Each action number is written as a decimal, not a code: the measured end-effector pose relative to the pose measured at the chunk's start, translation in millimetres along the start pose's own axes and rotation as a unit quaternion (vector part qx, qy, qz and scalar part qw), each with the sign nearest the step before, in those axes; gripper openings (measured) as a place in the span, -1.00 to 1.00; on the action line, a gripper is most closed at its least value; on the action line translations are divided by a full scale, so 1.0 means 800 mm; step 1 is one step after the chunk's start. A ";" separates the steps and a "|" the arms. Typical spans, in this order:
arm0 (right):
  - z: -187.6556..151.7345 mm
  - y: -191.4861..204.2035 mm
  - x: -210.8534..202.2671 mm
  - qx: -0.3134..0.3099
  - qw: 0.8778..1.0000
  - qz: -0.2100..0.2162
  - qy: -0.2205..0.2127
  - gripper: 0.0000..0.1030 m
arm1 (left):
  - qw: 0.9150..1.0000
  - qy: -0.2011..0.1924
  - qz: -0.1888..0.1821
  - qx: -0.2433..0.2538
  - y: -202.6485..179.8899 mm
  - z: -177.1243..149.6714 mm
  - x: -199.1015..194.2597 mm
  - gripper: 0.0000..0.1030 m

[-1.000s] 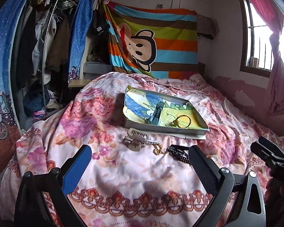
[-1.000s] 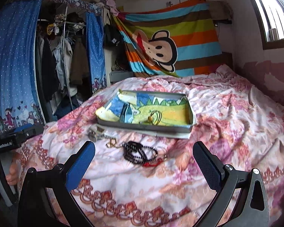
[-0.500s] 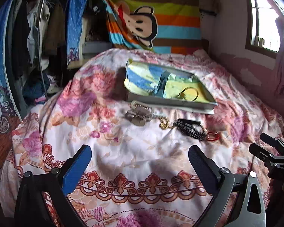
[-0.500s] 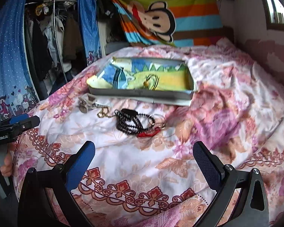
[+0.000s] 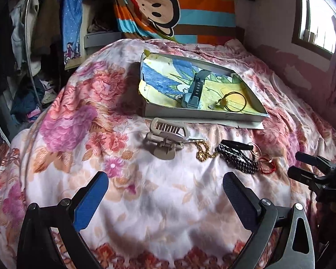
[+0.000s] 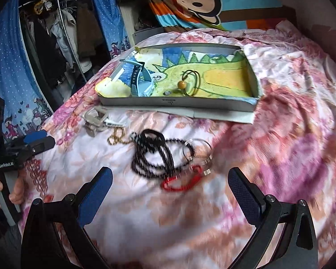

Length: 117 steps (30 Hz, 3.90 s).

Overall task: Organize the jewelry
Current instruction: 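Grasp the beige claw clip with the left tool while the right tool grasps the black hair tie, then lift the claw clip into the tray with the left tool while the right tool places the black hair tie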

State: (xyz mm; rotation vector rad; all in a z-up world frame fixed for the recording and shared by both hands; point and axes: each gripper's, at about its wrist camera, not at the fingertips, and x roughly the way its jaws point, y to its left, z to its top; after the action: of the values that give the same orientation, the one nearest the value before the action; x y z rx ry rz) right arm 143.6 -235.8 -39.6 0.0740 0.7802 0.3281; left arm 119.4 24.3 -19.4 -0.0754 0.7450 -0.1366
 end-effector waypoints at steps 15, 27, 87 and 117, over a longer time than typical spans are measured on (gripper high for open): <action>0.030 0.030 0.093 -0.046 0.997 0.040 0.037 -0.08 | 0.999 0.007 0.008 0.049 -0.006 0.045 0.085 0.51; 0.025 0.021 0.109 -0.022 0.998 0.045 0.037 -0.61 | 0.996 0.025 0.012 0.087 -0.017 0.043 0.110 0.28; 0.045 0.022 0.068 -0.050 0.995 0.052 -0.067 -0.80 | 0.993 -0.099 -0.032 0.056 -0.044 0.060 0.046 -0.58; 0.089 -0.079 0.102 0.029 0.992 -0.071 -0.104 -0.67 | 0.999 -0.040 0.004 0.017 -0.027 0.118 0.163 -0.57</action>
State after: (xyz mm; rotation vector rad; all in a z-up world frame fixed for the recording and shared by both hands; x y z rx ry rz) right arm 263.8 -265.9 -56.1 0.1044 0.5850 0.1597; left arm 276.0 -14.6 -35.1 -0.0449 0.6627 -0.1383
